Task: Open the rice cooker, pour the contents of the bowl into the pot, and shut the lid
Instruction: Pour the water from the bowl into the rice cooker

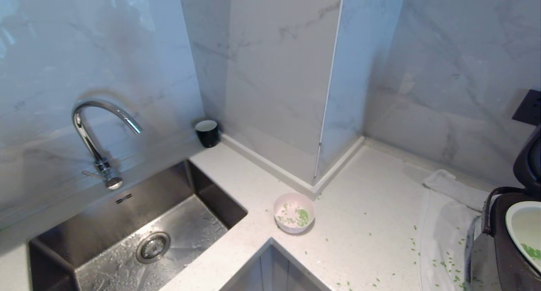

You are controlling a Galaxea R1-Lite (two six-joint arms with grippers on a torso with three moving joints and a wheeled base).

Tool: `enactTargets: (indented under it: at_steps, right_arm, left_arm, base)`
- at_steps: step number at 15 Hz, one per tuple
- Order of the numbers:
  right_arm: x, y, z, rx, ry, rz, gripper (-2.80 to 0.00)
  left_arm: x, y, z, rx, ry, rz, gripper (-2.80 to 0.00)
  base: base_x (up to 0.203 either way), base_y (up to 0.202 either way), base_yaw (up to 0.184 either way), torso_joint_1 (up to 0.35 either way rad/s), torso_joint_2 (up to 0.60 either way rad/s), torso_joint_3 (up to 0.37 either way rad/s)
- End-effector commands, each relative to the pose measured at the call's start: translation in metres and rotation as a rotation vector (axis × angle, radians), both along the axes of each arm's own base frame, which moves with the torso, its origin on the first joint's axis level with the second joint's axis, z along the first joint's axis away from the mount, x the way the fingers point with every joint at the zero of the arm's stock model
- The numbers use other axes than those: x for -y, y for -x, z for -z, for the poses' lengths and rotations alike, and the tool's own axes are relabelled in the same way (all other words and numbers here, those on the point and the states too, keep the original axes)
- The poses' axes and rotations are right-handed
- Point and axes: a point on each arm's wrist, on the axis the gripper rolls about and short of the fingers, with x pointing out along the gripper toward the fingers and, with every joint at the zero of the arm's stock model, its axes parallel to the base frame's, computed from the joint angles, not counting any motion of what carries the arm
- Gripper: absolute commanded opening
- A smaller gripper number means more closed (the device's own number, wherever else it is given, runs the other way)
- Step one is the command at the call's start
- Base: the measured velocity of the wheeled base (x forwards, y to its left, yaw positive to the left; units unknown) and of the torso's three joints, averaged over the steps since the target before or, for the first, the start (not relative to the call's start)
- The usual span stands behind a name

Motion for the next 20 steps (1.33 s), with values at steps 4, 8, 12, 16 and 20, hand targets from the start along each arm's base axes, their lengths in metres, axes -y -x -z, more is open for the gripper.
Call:
enactTargets:
  at_steps: [4,8,12,16,20]
  right_arm:
    - [0.0000,-0.0001,-0.0001,-0.001,0.001,-0.001,-2.80]
    - [0.0000,-0.0001,-0.0001,-0.001,0.001,-0.001,-2.80]
    - [0.0000,-0.0001,-0.0001,-0.001,0.001,-0.001,-2.80]
    - [0.0000,-0.0001,-0.0001,-0.001,0.001,-0.001,-2.80]
    - [0.0000,-0.0001,-0.0001,-0.001,0.001,-0.001,-2.80]
  left_arm:
    - [0.0000,-0.0004,0.0003,-0.004,0.000,0.000,-2.80]
    - [0.0000,-0.0003,-0.0002,-0.001,0.000,0.000,-2.80]
    - [0.0000,-0.0004,0.0001,-0.002,0.000,0.000,-2.80]
    - [0.0000,-0.0003,-0.0001,-0.003,0.000,-0.001,-2.80]
    - [0.0000,-0.0003,0.0000,-0.003,0.000,-0.001,-2.80]
  base:
    - [-0.023,0.000,0.000,0.002,0.00,0.001]
    - [-0.171,0.000,-0.005,-0.001,0.00,0.003]
    - [0.000,0.000,0.000,0.000,0.00,0.000]
    - [0.000,0.000,0.000,0.000,0.00,0.000]
    - [0.003,0.008,-0.129,0.004,0.00,0.001]
